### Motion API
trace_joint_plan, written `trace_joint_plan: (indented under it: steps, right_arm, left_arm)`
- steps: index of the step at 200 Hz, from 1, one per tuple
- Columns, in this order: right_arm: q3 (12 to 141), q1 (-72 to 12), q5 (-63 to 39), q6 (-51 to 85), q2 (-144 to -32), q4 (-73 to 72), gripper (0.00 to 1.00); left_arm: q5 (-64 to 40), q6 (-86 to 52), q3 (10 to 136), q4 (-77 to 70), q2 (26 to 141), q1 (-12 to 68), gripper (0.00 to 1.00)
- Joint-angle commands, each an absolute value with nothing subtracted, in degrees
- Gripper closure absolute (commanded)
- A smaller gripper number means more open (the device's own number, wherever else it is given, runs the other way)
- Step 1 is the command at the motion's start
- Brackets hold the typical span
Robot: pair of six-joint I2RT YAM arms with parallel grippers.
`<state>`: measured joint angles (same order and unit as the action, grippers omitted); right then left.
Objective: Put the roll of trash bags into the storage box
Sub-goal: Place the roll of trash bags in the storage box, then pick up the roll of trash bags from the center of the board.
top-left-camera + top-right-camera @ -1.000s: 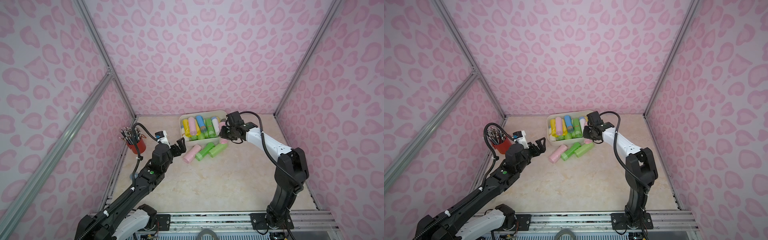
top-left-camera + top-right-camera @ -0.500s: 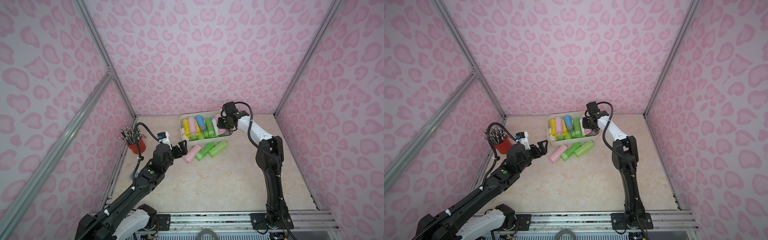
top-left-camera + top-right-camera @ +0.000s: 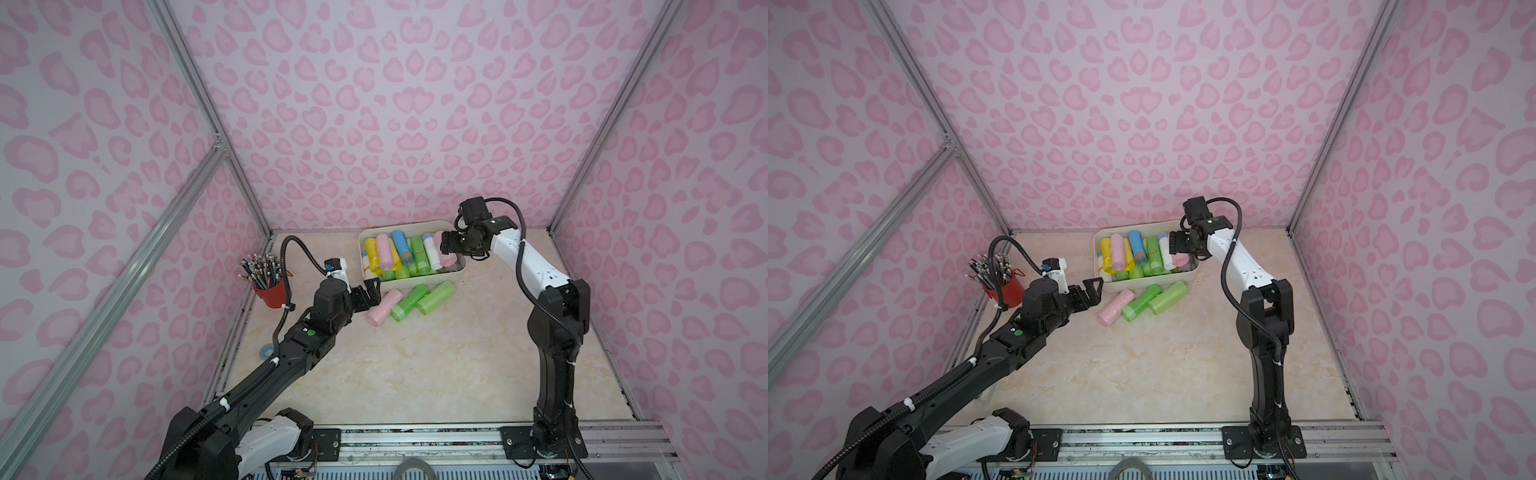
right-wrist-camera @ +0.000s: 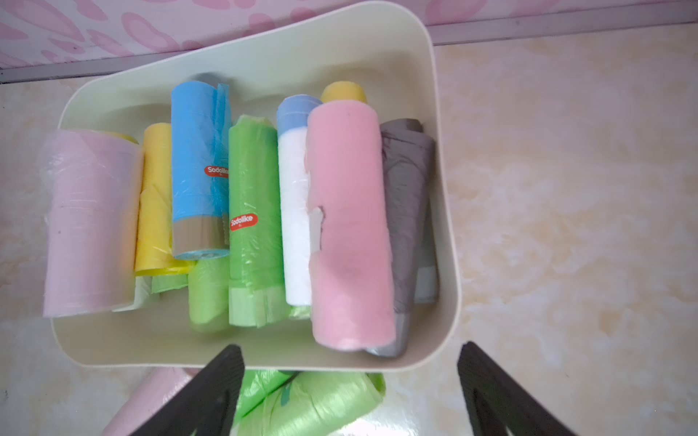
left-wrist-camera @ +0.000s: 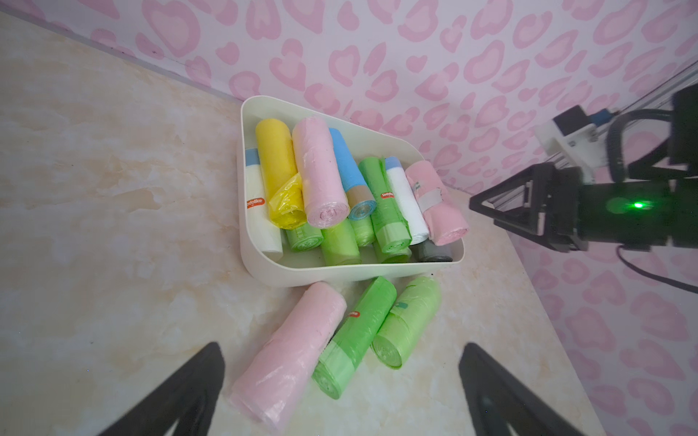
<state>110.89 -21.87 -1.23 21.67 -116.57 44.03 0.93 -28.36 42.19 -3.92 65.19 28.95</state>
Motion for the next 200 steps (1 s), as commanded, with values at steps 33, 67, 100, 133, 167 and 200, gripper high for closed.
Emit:
trace_joint_plan:
  steps: [33,67,100,133,167,200]
  right_arm:
    - [91.3,-21.9,-3.3,25.4,-100.0,39.0,0.10]
    - [77.6,-21.9,-7.3,28.5,-87.2,35.4,0.10]
    - [66.1,-21.9,-9.4,31.6,-76.1,31.8,0.10]
    - [57.2,-21.9,-11.8,34.1,-67.0,29.6,0.10]
    - [53.2,-21.9,-14.6,34.8,-63.6,29.7,0.10]
    - [51.8,-21.9,-14.6,35.5,-61.2,29.1,0.10]
  left_arm:
    - [1.2,-24.8,47.6,0.7,72.9,28.2,0.01]
    - [-0.8,-23.8,47.1,-0.2,76.8,26.1,0.02]
    - [-1.4,-23.6,44.9,-2.3,80.8,24.2,0.03]
    - [-2.1,-22.8,45.5,-2.3,84.9,24.0,0.04]
    - [-1.7,-22.3,45.1,-3.7,87.7,24.6,0.04]
    - [0.4,-21.4,46.1,-3.3,90.6,26.2,0.05]
